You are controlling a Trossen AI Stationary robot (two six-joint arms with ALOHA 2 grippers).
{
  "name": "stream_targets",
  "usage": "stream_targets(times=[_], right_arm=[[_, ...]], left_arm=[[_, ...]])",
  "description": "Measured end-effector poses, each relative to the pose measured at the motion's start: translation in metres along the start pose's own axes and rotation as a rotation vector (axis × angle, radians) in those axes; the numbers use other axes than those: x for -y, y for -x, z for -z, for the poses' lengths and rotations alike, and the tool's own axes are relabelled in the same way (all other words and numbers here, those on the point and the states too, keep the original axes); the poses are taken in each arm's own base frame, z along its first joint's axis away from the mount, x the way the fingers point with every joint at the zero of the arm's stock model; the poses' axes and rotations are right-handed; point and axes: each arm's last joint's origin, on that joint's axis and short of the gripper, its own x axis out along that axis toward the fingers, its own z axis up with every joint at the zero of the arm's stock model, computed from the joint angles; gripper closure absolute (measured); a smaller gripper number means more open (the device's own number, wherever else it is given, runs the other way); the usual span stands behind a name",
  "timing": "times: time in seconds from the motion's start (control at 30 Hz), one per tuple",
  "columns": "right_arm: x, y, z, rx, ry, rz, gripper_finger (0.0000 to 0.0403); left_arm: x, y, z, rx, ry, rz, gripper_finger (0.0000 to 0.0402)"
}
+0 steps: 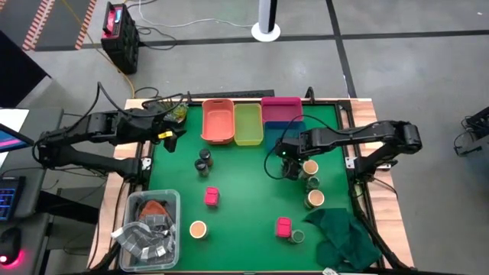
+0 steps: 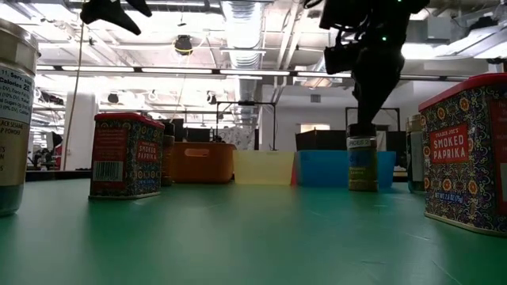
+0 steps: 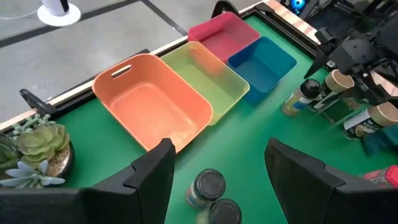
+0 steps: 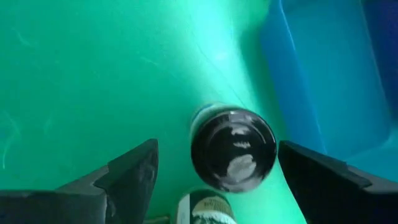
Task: Sort spices by type
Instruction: Put the top right black seasoning bottle into the pink bin
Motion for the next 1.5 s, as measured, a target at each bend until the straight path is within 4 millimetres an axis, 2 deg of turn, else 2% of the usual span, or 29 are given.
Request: stream_targets(times=[0.17,0.4,0.9,1.2,1.37,1.5], right_arm=[[0.000,-0.014,0.007,-0.036,0.000,0.006,0.0051],[-0.003,-0.029,0.009,-0.033,-0.031,-0.043,0.0087],[-0.004,-0.032,-0.001,0.039,-0.040,-0.087,0.0096],[-0.004,-0.038,-0.002,0.017,-0.047,-0.110,0.0101],[-0.009,-0.059,0.000,-0.066,-0.034,-0.089,0.0138],[-0.017,-0.062,-0.005,-0.069,-0.013,-0.094,0.0192]], left_arm=[[0.000,0.000,0.000,0.001,0.000,-0.002,0.0164],[0.000,0.000,0.000,0.003,-0.007,-0.005,0.0164],[0.000,0.000,0.000,0.005,-0.002,-0.006,0.0164],[0.000,0.000,0.000,0.007,-0.002,-0.007,0.0164],[0.000,0.000,0.000,0.006,-0.001,-0.007,0.0164],[0.000,0.000,0.000,0.004,-0.002,-0.008,0.0164]])
